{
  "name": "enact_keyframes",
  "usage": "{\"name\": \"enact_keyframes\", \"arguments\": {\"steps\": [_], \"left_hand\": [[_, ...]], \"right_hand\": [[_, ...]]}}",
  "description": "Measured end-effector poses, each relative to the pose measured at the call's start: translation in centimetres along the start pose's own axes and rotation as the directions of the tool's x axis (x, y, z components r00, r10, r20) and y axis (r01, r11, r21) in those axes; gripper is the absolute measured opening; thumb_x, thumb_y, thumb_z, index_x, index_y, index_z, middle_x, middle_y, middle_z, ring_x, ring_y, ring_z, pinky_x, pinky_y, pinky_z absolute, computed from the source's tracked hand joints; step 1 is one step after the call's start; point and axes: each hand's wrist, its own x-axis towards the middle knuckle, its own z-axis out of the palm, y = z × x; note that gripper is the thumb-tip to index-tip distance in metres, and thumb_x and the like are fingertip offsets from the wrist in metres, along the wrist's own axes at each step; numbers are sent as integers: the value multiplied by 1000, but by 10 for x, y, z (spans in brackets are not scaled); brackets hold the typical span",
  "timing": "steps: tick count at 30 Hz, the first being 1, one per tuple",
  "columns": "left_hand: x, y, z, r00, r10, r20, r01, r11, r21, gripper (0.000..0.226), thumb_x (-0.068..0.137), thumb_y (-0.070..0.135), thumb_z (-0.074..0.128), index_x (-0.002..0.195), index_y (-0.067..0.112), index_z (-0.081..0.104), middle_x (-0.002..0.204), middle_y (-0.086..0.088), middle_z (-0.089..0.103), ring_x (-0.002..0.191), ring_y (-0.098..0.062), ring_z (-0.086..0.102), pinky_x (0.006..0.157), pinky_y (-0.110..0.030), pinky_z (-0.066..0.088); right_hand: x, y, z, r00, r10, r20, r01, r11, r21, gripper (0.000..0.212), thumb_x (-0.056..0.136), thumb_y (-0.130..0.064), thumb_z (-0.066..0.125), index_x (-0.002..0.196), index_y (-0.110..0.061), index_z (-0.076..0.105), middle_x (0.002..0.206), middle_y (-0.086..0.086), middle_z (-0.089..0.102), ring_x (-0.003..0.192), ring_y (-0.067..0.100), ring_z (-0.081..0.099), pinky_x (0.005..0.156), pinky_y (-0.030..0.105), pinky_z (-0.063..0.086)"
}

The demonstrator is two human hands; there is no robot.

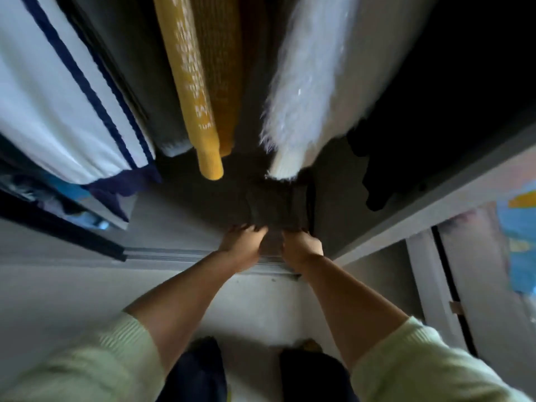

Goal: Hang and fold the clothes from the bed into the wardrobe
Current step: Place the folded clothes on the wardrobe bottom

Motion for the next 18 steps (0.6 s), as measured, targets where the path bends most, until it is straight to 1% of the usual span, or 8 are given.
{"name": "enact_keyframes", "arguments": {"steps": [3, 5, 7, 10, 13, 15, 18], "left_hand": [[-41, 14, -43, 1000, -11, -7, 10, 999, -48, 51, 90, 26, 46, 140, 26, 37, 128, -6, 56, 118, -28, 51, 94, -36, 43], [-64, 28, -71, 1000, 17, 4, -16, 999, -34, 52, 92, 31, 47, 142, 24, 34, 130, -7, 54, 119, -28, 49, 94, -37, 43], [-79, 38, -94, 998, 60, 0, -60, 998, -4, 51, 93, 36, 46, 142, 23, 34, 132, -6, 52, 122, -27, 47, 94, -37, 42], [-97, 50, -126, 987, 160, -4, -159, 984, 85, 51, 95, 42, 43, 141, 23, 35, 132, -6, 50, 123, -26, 45, 95, -37, 40], [-127, 61, -149, 964, 265, 17, -265, 954, 137, 50, 95, 43, 43, 140, 22, 36, 131, -6, 50, 123, -26, 45, 96, -38, 40], [-143, 67, -162, 942, 334, 43, -336, 928, 159, 51, 97, 42, 40, 143, 22, 33, 134, -5, 48, 124, -25, 43, 98, -39, 39], [-153, 91, -186, 905, 422, 62, -426, 890, 163, 51, 98, 41, 38, 144, 21, 32, 136, -5, 47, 126, -25, 42, 99, -41, 38]], "right_hand": [[-48, -10, -37, 1000, -17, -10, 17, 1000, 26, 33, 92, -23, 45, 122, -15, 56, 123, 8, 57, 116, 33, 54, 88, 35, 46], [-81, -14, -62, 998, 20, -58, -18, 999, 36, 29, 92, -23, 44, 115, -16, 60, 119, 7, 60, 111, 31, 57, 82, 33, 46], [-107, -17, -85, 993, 53, -103, -49, 998, 38, 27, 92, -24, 44, 112, -17, 61, 118, 7, 62, 108, 31, 58, 80, 33, 46], [-145, -20, -109, 979, 120, -165, -111, 992, 61, 31, 95, -29, 41, 117, -16, 58, 121, 9, 59, 110, 32, 57, 83, 37, 46], [-194, -23, -107, 954, 229, -191, -207, 970, 129, 34, 95, -33, 40, 117, -13, 57, 119, 11, 59, 108, 33, 59, 82, 37, 47], [-225, -25, -104, 939, 275, -206, -246, 957, 156, 35, 96, -35, 39, 118, -14, 56, 116, 11, 60, 105, 33, 60, 80, 36, 47], [-269, -13, -107, 892, 394, -221, -350, 912, 213, 34, 96, -35, 40, 114, -13, 58, 113, 10, 61, 102, 32, 60, 73, 34, 44]]}}
